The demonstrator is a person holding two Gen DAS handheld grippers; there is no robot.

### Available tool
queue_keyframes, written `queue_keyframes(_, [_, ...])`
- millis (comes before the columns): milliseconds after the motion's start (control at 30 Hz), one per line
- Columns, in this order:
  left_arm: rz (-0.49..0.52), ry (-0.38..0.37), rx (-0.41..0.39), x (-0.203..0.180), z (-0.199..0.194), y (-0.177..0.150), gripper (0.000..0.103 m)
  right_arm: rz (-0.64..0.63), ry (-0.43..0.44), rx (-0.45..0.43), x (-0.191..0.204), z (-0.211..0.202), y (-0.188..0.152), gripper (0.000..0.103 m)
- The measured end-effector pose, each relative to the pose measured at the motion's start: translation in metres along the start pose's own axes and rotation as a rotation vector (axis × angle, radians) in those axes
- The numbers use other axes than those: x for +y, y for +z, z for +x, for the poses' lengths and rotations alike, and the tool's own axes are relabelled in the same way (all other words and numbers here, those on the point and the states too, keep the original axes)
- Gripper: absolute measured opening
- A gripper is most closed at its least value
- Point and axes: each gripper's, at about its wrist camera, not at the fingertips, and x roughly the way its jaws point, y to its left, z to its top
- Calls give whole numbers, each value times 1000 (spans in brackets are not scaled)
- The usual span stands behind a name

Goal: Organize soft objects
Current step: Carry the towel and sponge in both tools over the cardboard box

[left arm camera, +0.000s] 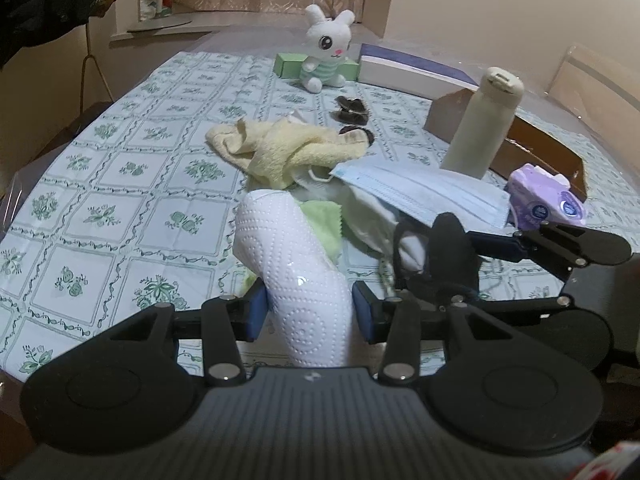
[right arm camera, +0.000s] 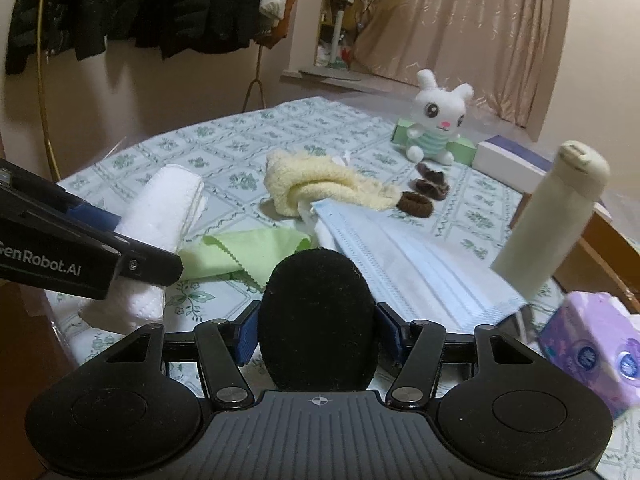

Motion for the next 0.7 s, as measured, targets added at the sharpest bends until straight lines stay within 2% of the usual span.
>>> queue_keyframes(367, [60, -42, -6, -36, -12, 5, 41, 76, -87, -3, -38, -49, -10, 59])
queue_keyframes(700, [132, -144, 1, -85, -4, 15, 41, 154, -188, 11, -88, -84, -27, 59])
